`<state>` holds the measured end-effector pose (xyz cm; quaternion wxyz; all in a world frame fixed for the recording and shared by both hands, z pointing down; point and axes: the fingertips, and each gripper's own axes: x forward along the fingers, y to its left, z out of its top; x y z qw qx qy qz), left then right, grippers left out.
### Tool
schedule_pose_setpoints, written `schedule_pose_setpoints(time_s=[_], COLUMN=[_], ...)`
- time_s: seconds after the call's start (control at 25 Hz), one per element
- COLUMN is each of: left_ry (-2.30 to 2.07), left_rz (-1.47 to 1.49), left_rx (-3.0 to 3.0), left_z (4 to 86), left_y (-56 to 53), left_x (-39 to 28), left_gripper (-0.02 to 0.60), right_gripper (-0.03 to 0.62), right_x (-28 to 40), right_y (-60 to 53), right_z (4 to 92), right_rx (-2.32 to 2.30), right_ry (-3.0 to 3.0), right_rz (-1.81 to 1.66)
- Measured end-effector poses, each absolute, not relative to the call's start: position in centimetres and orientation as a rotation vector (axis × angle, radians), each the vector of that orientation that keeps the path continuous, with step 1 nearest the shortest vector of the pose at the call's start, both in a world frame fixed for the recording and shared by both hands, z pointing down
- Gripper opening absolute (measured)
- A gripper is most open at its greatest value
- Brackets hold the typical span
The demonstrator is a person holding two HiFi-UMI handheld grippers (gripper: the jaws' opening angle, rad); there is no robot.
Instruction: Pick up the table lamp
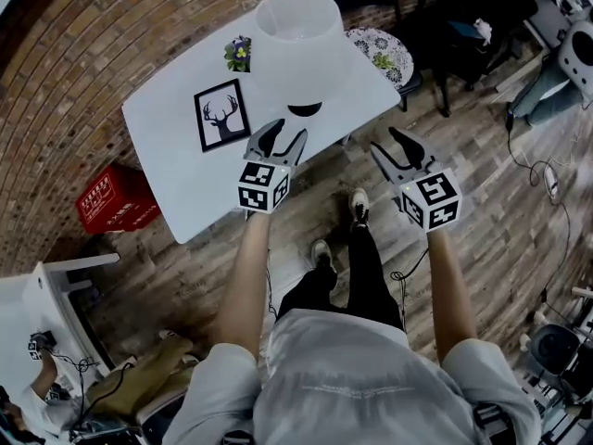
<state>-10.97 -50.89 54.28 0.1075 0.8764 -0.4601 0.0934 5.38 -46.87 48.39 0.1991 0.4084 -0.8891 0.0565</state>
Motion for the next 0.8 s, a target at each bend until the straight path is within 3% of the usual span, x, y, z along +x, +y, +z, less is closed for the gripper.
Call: schedule_pose_setpoints(time_s=[0.32,0.8], left_ry=[-1.523,-1.686], left_rz=[0.194,0.179], left_rx=[2.547,2.573], left_z=[65.4,70.8], left_y=[-60.8,-71.2], left_x=[-9.5,-7.3], left_gripper=[0.213,0.268], right_gripper=[0.235,0.241], right_x=[4.4,6.6], right_y=[-53.4,-59.8], right_z=[59.1,65.9], right_rx=[1.082,1.08], right_ry=[-2.493,-2.472], right_rz=[0.121,0.143])
